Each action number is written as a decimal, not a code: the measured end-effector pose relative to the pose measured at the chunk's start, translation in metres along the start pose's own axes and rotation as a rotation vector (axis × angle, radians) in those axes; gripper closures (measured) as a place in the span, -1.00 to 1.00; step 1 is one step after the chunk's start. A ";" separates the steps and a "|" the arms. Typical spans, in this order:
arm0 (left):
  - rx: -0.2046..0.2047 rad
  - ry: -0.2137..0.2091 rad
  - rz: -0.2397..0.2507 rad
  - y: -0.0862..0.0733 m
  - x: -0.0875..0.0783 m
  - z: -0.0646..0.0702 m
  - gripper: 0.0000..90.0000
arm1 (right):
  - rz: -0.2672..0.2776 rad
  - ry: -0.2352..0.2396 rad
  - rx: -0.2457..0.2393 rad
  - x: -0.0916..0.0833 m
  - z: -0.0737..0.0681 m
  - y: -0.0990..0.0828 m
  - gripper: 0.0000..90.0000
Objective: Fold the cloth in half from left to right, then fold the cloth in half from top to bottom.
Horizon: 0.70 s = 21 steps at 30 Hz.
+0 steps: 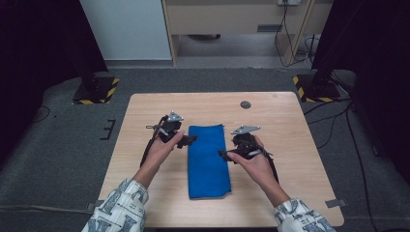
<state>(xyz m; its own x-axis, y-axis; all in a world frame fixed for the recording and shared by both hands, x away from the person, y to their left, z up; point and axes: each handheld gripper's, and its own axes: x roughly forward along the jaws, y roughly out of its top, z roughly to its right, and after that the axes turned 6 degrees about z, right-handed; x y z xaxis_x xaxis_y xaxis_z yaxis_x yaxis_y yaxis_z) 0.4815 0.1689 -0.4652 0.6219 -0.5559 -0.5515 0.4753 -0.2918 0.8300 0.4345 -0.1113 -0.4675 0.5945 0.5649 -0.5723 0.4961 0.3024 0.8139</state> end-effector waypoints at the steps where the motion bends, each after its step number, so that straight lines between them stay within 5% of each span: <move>1: -0.003 0.003 -0.003 0.000 0.000 -0.001 -0.81 | 0.003 -0.003 0.004 0.001 0.001 0.002 -0.83; 7: -0.007 0.028 0.007 0.000 0.002 -0.005 -0.79 | 0.009 -0.012 0.014 0.013 0.010 0.017 -0.68; 14: -0.012 0.058 -0.008 -0.003 0.013 -0.014 -0.75 | -0.018 -0.066 -0.039 0.039 0.028 0.036 -0.47; 21: -0.022 0.052 0.017 -0.008 0.014 -0.019 -0.69 | -0.022 -0.046 -0.055 0.067 0.047 0.043 0.03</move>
<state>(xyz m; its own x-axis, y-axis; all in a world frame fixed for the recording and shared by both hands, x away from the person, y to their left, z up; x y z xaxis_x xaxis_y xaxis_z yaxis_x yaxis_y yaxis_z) 0.4981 0.1780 -0.4813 0.6614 -0.5191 -0.5413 0.4775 -0.2651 0.8377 0.5256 -0.0969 -0.4754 0.6128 0.5223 -0.5930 0.4747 0.3566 0.8047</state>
